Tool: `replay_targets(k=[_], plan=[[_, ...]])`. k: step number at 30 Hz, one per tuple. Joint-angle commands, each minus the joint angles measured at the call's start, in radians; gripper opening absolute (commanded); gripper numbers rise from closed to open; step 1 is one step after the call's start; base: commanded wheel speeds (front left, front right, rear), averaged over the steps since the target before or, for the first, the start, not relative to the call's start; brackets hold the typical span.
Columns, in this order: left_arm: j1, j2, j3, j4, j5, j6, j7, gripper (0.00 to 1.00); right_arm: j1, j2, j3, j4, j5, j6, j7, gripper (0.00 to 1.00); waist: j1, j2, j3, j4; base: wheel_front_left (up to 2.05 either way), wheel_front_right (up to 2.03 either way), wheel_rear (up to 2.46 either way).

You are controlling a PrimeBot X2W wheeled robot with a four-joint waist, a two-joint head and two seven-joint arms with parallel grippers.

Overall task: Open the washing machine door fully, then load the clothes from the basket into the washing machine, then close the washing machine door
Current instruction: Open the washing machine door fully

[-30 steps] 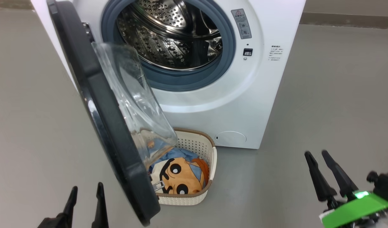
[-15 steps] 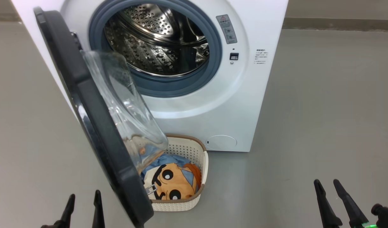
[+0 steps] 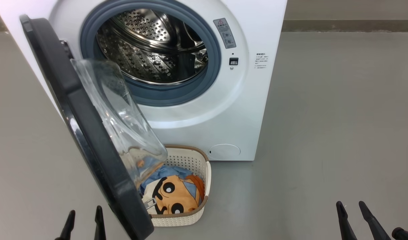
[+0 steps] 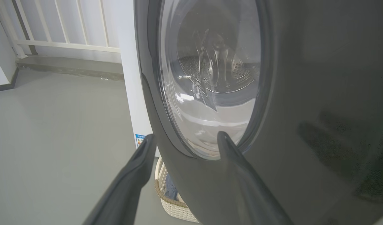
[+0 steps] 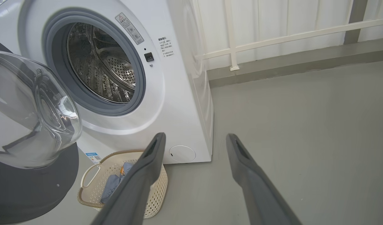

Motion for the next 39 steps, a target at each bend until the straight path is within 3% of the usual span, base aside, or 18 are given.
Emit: replay_targets(k=[1,11,12,13,15,23,27,32,39], plan=[[-0.016,0.011,0.038,-0.026,0.013,-0.002,-0.006,1.0,-0.009,-0.012,0.015,-0.022,-0.015,0.003,-0.012,1.0,-0.0001,-0.0001,-0.001,-0.005,0.0,0.0,0.0],[-0.011,0.011,0.04,-0.024,0.015,-0.004,-0.006,1.0,-0.005,0.001,0.006,-0.021,-0.024,0.003,-0.012,1.0,-0.0001,-0.0001,-0.004,-0.004,0.0,0.0,0.0],[-0.011,0.011,0.04,-0.023,0.015,-0.004,-0.006,0.92,-0.005,0.002,0.006,-0.021,-0.024,0.003,-0.012,1.0,-0.0001,-0.0001,-0.004,-0.003,0.0,0.0,0.0],[-0.01,0.011,0.039,-0.021,0.014,-0.005,-0.006,0.56,-0.005,0.003,0.006,-0.021,-0.024,0.003,-0.012,1.0,-0.0001,-0.0001,-0.004,-0.003,0.0,0.0,0.0],[-0.01,0.011,0.037,-0.016,0.012,-0.01,-0.006,0.0,-0.005,0.003,0.005,-0.021,-0.024,0.003,-0.012,1.0,-0.0001,-0.0001,-0.003,-0.002,0.0,0.0,0.0],[-0.016,0.011,0.037,0.001,-0.011,-0.01,-0.006,0.0,-0.006,0.004,0.002,-0.026,-0.025,0.003,-0.012,1.0,-0.0001,-0.0001,0.002,0.003,0.0,0.0,0.0],[-0.027,0.011,0.072,-0.03,-0.053,0.03,-0.006,0.0,-0.006,0.002,0.001,-0.026,-0.026,0.003,-0.012,1.0,-0.0001,-0.0001,0.007,0.006,0.0,0.0,0.0],[-0.047,0.011,0.157,-0.117,-0.081,0.097,-0.006,0.0,-0.006,0.006,-0.003,-0.03,-0.025,0.003,-0.012,1.0,-0.0001,-0.0001,0.011,0.011,0.0,0.0,0.0],[-0.114,0.011,0.217,-0.357,-0.022,0.132,-0.006,0.0,0.002,0.012,-0.013,-0.033,-0.029,0.003,-0.012,1.0,-0.0001,-0.0001,0.011,0.027,0.0,0.0,0.0]])
